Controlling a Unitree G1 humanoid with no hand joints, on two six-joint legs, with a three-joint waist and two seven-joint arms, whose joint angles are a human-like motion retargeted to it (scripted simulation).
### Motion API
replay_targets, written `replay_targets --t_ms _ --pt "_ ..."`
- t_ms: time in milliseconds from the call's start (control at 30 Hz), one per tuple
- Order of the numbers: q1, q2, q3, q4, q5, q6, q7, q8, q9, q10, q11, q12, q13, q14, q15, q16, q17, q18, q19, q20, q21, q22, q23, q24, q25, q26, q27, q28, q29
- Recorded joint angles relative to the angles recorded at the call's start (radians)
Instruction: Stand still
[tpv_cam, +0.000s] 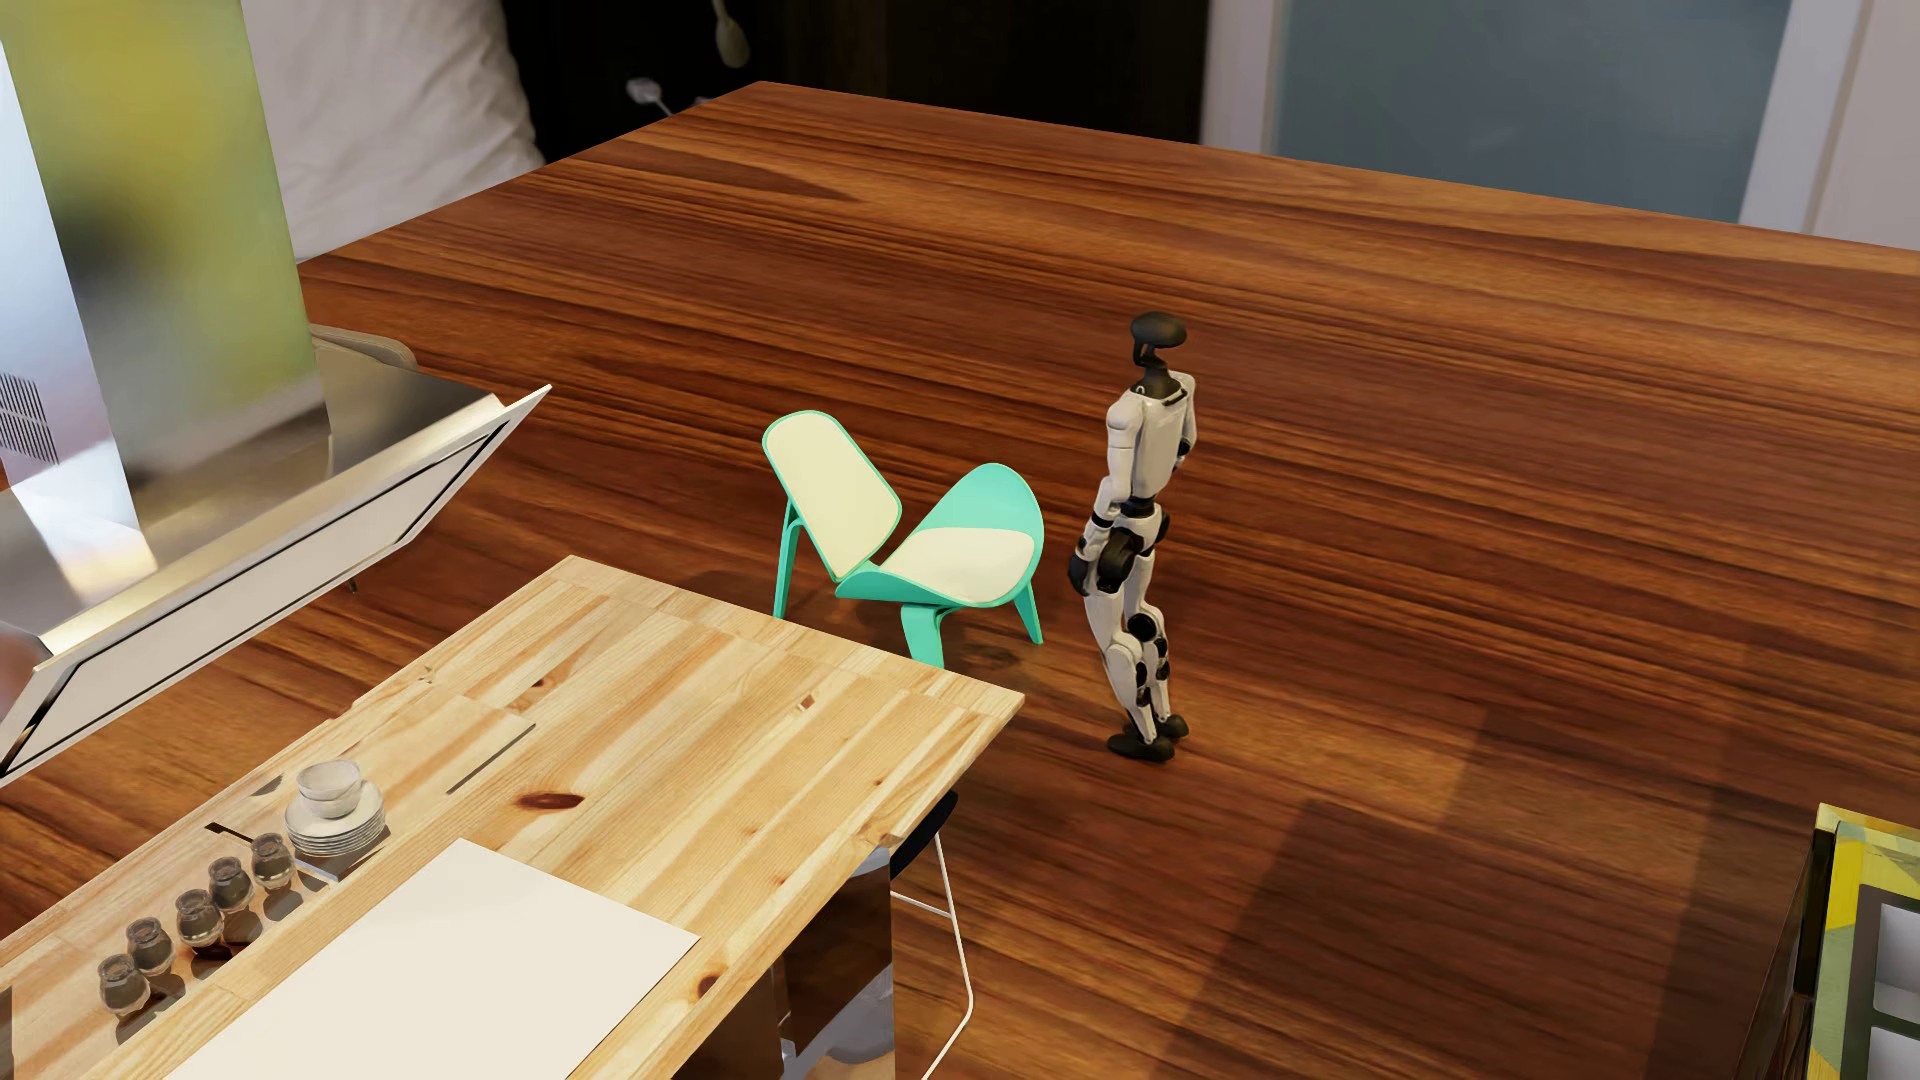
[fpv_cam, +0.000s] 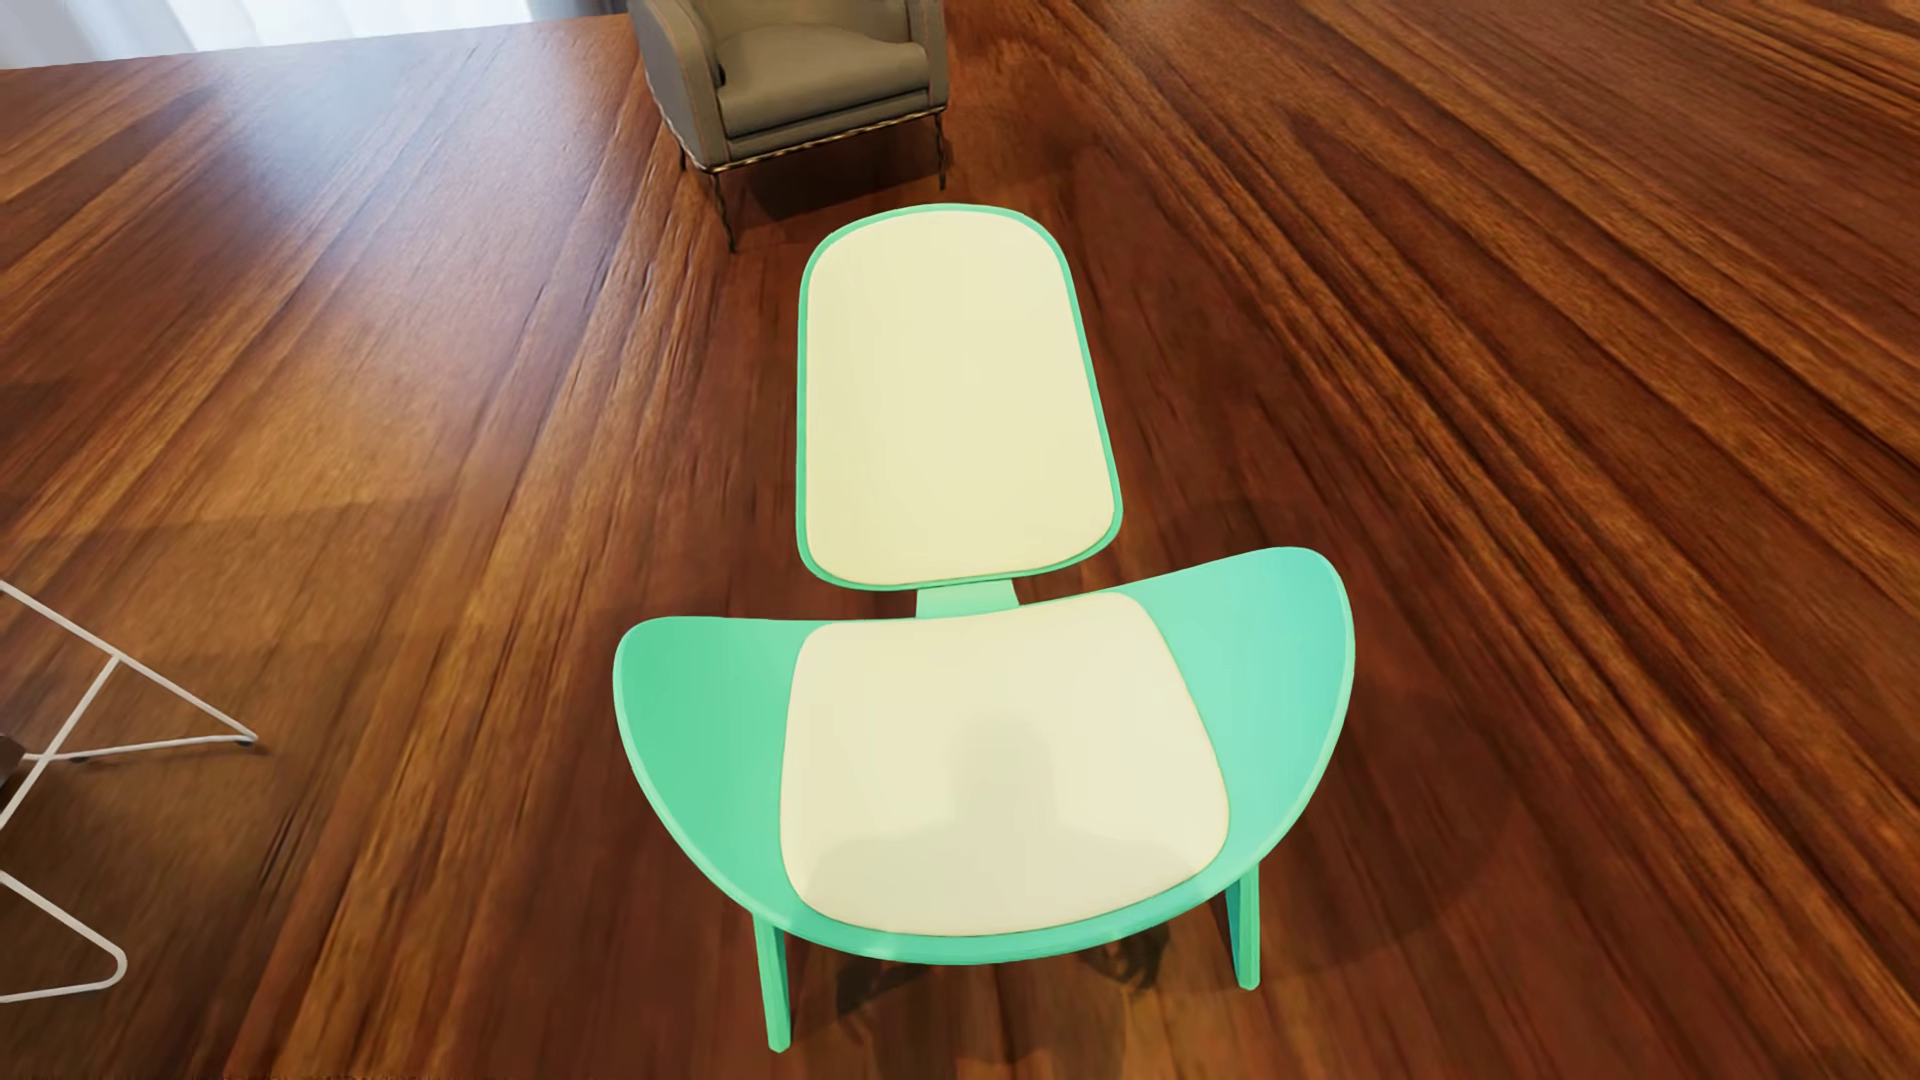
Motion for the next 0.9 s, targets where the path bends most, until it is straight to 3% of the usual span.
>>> replay_targets --t_ms 900 --pt "-0.005 -0.001 0.000 0.003 0.003 0.003 0.000 0.000 0.007 0.005 -0.001 -0.012 -0.016 -0.003 0.009 0.010 -0.005 0.000 0.000 -0.054 0.032 -0.009 0.005 0.000 0.000 0.000 0.000 0.000 0.000"
